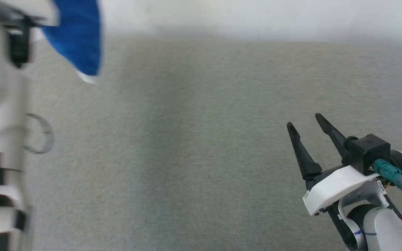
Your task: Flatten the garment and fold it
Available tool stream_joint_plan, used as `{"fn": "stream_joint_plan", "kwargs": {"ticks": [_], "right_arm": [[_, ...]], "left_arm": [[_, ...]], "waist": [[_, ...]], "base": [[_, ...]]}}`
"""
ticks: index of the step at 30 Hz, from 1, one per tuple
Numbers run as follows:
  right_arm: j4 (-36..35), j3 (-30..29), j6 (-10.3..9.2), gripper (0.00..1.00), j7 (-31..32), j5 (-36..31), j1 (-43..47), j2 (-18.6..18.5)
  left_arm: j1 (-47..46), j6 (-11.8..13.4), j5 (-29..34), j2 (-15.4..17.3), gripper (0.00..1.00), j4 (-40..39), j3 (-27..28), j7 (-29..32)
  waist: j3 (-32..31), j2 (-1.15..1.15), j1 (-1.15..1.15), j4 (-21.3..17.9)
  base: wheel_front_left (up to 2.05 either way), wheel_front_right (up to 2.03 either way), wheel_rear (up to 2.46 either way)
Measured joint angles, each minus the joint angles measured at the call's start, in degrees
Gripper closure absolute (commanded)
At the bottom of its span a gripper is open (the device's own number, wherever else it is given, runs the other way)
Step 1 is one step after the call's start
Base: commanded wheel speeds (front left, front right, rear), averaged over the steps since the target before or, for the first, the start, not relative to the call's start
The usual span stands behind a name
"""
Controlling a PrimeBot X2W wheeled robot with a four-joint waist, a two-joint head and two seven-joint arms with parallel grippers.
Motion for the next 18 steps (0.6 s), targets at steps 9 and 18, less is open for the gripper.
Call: {"fn": "stream_joint_plan", "kwargs": {"ticks": [9, 18], "right_arm": [[-0.23, -1.07, 0.0, 0.0, 0.08, -1.4, 1.8, 0.87], [-0.88, -0.67, 0.0, 0.0, -0.02, -2.36, 2.37, 1.32]], "left_arm": [[10.83, 1.72, -3.85, -14.32, 1.0, -12.47, -5.21, 9.61], [38.06, 7.97, -5.63, -17.12, 1.0, -26.49, -10.14, 16.8]], "waist": [[-1.83, 0.0, 0.01, -6.38], [-0.46, 0.0, 0.01, -10.57]], "base": [[0.0, 0.0, 0.0], [0.0, 0.0, 0.0]]}}
